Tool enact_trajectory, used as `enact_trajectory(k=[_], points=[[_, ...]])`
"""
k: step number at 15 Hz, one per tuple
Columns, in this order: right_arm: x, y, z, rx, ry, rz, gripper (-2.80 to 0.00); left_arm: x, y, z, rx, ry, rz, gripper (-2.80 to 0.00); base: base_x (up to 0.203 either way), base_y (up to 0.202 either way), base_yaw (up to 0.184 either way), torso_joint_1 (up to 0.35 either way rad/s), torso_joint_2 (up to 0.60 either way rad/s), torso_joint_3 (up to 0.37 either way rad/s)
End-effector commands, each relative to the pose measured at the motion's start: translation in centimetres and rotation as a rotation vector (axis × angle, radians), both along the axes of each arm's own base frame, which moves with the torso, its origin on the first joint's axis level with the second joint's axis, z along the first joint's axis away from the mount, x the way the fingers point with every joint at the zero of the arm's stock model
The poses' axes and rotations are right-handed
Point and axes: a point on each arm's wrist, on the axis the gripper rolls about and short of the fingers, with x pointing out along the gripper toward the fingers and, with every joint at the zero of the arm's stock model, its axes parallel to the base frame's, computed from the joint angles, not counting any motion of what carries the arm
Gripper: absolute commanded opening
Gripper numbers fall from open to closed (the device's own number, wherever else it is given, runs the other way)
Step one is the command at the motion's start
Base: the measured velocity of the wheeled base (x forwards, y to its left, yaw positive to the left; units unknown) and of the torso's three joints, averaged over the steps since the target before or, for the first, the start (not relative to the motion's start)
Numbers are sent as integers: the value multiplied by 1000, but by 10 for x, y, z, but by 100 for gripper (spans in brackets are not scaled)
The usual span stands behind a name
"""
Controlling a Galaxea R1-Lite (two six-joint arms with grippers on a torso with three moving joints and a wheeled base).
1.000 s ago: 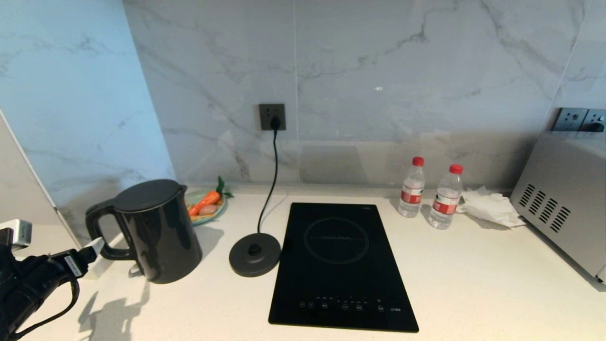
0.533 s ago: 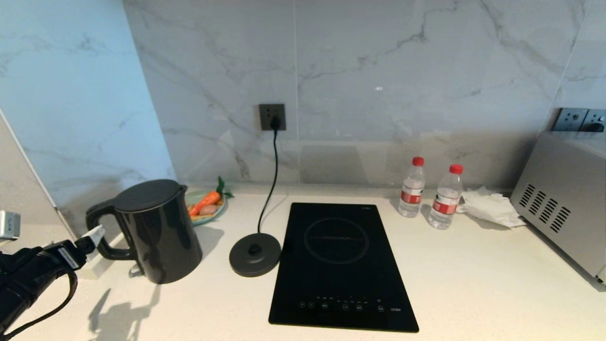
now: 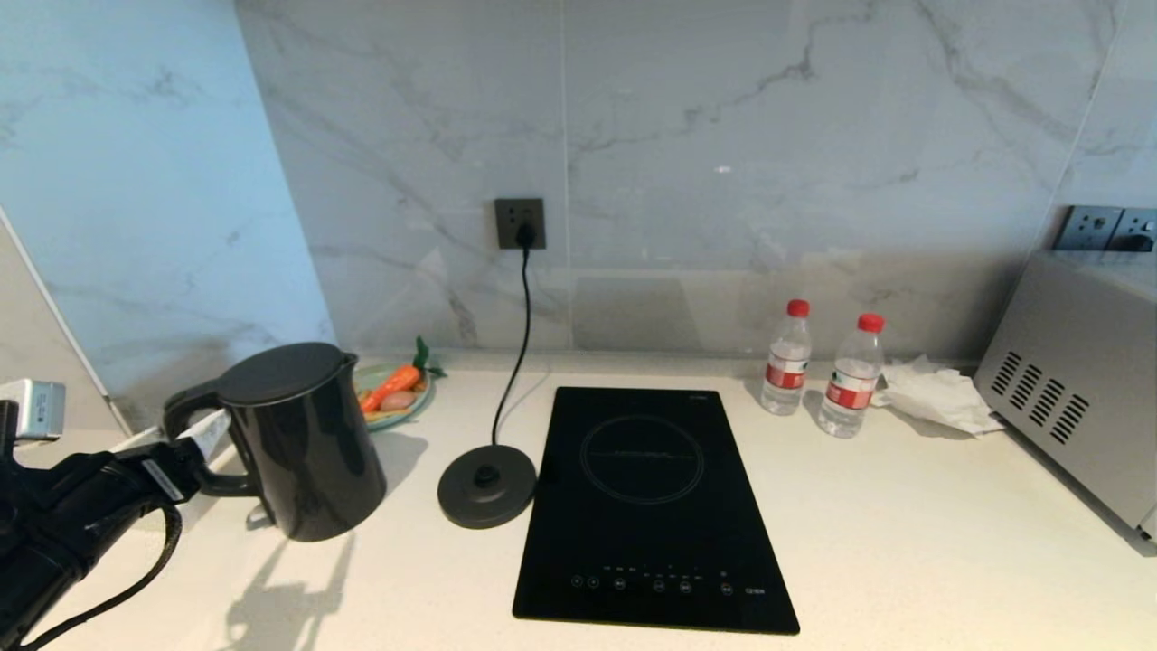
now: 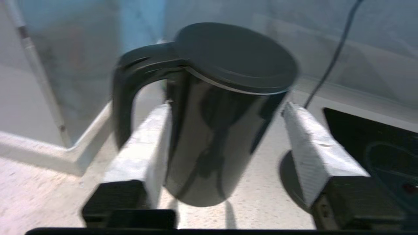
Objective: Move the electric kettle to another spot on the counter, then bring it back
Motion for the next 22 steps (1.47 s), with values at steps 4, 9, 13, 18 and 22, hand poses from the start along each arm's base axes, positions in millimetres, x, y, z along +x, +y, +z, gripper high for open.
enact_trajectory(k=[4,9,13,18,22], points=[[0,0,0,0,1,-1,-280,-19,-58,44,5,-111,-211,-280,0,0,0,0,0,0],[0,0,0,0,0,-1,-280,-64,-101,86,-73,-59,-323,-280,0,0,0,0,0,0],[0,0,0,0,0,-1,-280,-97,-92,93,-61,-13,-308,-280,0,0,0,0,0,0],[0,0,0,0,1,-1,-280,-152,-64,92,106,-28,-197,-280,0,0,0,0,0,0],[0,0,0,0,1,0,-280,-198,-44,87,199,-18,29,-280,0,0,0,0,0,0]])
